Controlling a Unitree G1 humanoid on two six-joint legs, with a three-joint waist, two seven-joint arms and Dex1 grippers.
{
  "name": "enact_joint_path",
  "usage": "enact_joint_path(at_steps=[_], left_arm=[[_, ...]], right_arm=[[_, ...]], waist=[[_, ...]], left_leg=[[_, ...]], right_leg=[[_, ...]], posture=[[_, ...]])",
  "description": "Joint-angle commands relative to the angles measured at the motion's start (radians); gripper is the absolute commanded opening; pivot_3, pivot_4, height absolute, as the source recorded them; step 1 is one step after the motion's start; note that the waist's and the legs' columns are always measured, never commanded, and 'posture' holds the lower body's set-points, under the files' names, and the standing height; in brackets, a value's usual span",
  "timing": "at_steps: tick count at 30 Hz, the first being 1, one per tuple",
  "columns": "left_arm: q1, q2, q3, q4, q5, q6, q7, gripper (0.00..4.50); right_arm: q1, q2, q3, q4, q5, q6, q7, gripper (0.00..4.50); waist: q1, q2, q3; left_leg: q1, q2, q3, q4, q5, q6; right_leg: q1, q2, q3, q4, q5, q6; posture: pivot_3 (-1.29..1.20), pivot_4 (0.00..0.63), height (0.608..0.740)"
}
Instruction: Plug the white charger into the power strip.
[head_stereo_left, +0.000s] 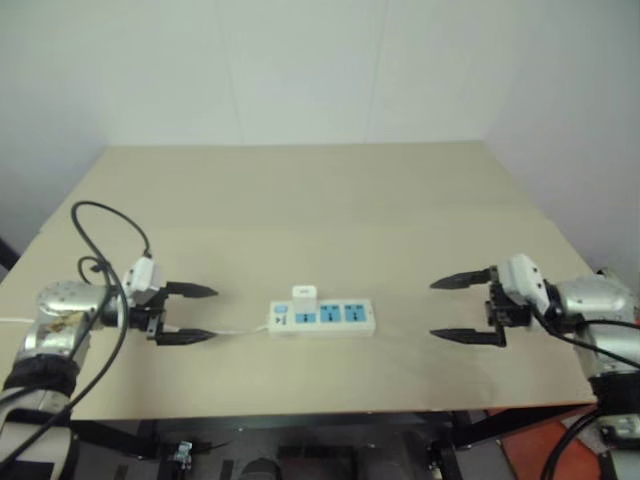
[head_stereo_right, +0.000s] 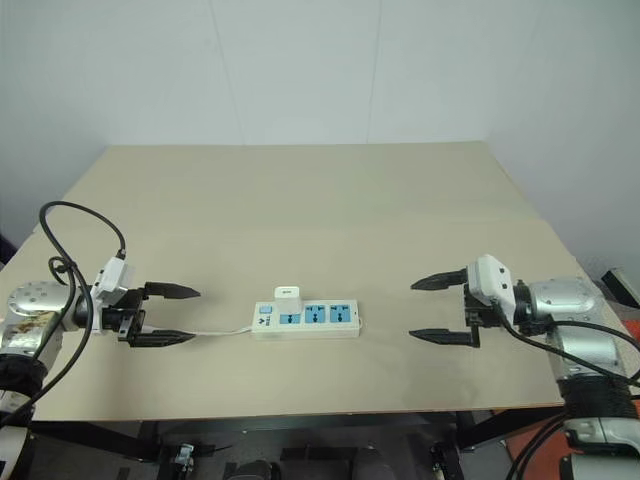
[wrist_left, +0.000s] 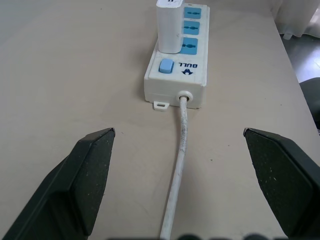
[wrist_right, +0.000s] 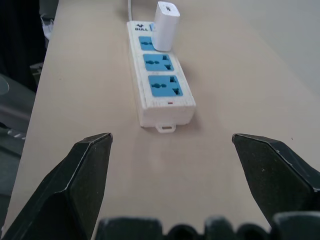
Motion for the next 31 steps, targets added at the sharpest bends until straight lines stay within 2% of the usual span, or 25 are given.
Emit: enact_joint_path(at_steps=[1, 10, 31], left_arm=[[0.0, -0.008, 0.004, -0.027, -0.021, -0.009, -0.003, 4.48], [0.004, -0.05, 0.023, -0.028, -0.003, -0.01, -0.003, 4.48], [-0.012, -0.089, 0.041, 0.034, 0.012, -0.045, -0.003, 4.48]], right_arm=[[0.024, -0.031, -0.01, -0.044, 0.0, -0.006, -0.001, 4.5], [0.068, -0.066, -0.007, -0.049, -0.03, -0.015, -0.03, 4.5], [0.166, -0.066, -0.019, -0.133, -0.022, -0.003, -0.102, 4.5]], waist=[[0.0, 0.0, 0.0], [0.005, 0.0, 0.0], [0.006, 0.0, 0.0]], left_leg=[[-0.001, 0.0, 0.0, 0.0, 0.0, 0.0], [-0.001, 0.0, 0.001, 0.0, 0.0, 0.0], [-0.001, 0.0, 0.001, 0.0, 0.0, 0.0]], right_leg=[[-0.001, 0.0, 0.0, 0.0, 0.0, 0.0], [-0.001, 0.0, 0.0, 0.0, 0.001, -0.002], [-0.001, 0.0, 0.0, 0.0, 0.001, -0.002]], posture=[[0.0, 0.15, 0.74], [0.0, 0.15, 0.74], [0.0, 0.15, 0.74]])
